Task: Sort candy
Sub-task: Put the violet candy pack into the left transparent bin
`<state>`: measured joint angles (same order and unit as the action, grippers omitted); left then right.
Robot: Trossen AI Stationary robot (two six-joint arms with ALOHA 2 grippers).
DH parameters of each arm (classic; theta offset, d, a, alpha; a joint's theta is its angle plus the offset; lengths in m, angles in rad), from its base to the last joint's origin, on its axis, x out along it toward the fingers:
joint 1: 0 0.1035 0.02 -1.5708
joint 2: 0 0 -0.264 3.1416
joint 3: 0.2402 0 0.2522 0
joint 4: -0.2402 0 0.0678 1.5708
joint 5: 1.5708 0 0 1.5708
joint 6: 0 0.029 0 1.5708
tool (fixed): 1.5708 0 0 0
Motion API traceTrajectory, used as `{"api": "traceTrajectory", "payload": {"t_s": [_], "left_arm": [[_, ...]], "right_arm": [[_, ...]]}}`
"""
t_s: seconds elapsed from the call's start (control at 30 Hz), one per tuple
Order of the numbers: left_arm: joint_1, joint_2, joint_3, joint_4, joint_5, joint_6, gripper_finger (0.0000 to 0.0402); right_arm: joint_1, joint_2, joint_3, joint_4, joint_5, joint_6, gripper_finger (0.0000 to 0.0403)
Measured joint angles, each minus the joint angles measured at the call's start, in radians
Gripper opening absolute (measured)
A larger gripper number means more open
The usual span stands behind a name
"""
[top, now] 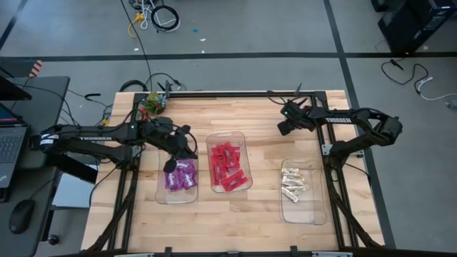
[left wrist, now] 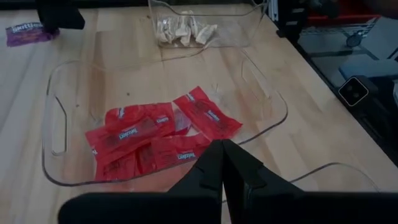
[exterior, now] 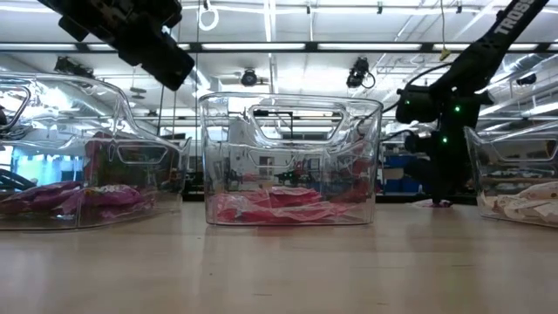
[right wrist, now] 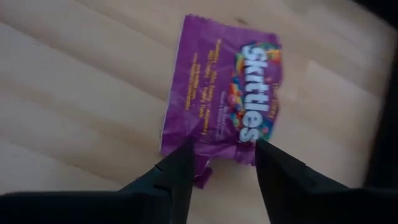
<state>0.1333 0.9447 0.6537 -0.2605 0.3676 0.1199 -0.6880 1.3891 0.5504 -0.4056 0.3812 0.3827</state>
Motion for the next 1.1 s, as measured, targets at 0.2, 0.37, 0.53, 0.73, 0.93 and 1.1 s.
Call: {"api": "traceTrajectory", "payload": {"t_s": [0.2, 0.37, 0.53, 0.73, 0.93, 1.1], "left_arm": [[0.0, 0.0, 0.0, 0.004, -0.021, 0.0, 0.0008], [0.0, 0.0, 0.0, 0.031, -0.085, 0.001, 0.0007], [0.018, 0.0, 0.009, 0.077, -0.214, -0.102, 0.0007], [0.043, 0.0, 0.087, -0.038, -0.229, -0.122, 0.0007], [0.043, -0.005, 0.16, -0.154, -0.312, -0.039, 0.0007], [0.042, -0.002, 0.163, -0.242, -0.312, -0.052, 0.0007]], "right_arm": [[-0.025, -0.003, -0.04, 0.076, -0.091, -0.042, 0.0098], [-0.024, -0.003, -0.035, 0.075, -0.105, -0.093, 0.0019], [0.016, -0.009, 0.014, 0.055, -0.138, -0.116, 0.0009], [0.149, -0.053, 0.117, 0.042, -0.163, -0.132, 0.0002], [0.329, -0.063, 0.257, 0.046, -0.17, -0.14, 0.0001], [0.367, -0.062, 0.283, 0.001, -0.122, -0.055, 0.0007]]}}
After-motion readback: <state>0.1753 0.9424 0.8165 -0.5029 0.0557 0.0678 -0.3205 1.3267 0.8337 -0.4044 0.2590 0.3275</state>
